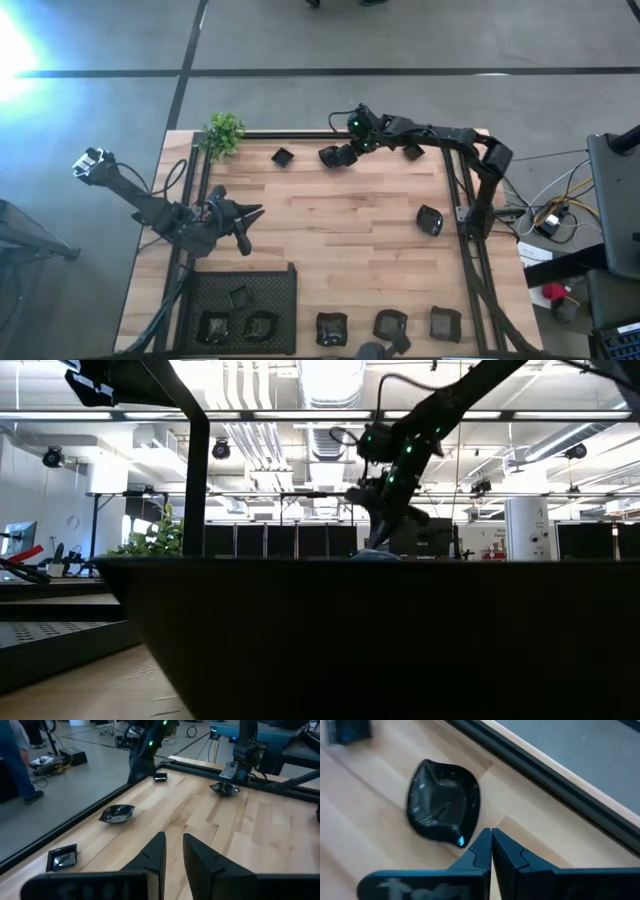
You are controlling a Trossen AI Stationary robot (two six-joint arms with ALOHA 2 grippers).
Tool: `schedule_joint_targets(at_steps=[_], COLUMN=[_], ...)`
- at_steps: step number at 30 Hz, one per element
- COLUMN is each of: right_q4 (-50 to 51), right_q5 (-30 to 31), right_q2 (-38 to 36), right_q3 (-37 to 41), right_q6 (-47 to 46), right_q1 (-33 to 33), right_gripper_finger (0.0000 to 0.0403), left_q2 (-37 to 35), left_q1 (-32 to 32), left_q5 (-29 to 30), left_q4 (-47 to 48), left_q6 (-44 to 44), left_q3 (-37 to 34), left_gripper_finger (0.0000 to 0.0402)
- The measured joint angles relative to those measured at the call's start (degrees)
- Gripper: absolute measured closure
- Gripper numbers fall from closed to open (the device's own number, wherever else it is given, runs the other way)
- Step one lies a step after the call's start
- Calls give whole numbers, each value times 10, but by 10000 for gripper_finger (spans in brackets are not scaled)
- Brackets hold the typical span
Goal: Pick & Place Mini shaped plates
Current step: Stack the leaf shaped plate on top of the leaf shaped plate on the shelf
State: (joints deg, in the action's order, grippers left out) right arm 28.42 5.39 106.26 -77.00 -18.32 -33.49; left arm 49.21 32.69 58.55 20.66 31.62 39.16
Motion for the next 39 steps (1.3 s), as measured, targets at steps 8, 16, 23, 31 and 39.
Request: schedule_joint_targets(at_steps=[8,16,23,31,39], right_q4=[0,31,30,28,26], right_q5=[-42,-51,-59,-60,-89], right_q2=[65,109,111,124,145], right_q3=[-49,-79,-77,-74,-74], right_q6=[21,32,34,27,38], right_q1=[-9,-11,-14,-16,-17], right_gripper_finger=[339,311,314,326,331], left_q2=[0,0,0,0,0], left_q1=[-1,-1,-1,-1,-1], left_q5=[1,1,1,1,1], left_q4=[0,0,0,-1,-1], left_q6=[1,3,3,3,3], left_q3=[0,0,0,0,0], left_gripper_finger=[342,342,342,342,342])
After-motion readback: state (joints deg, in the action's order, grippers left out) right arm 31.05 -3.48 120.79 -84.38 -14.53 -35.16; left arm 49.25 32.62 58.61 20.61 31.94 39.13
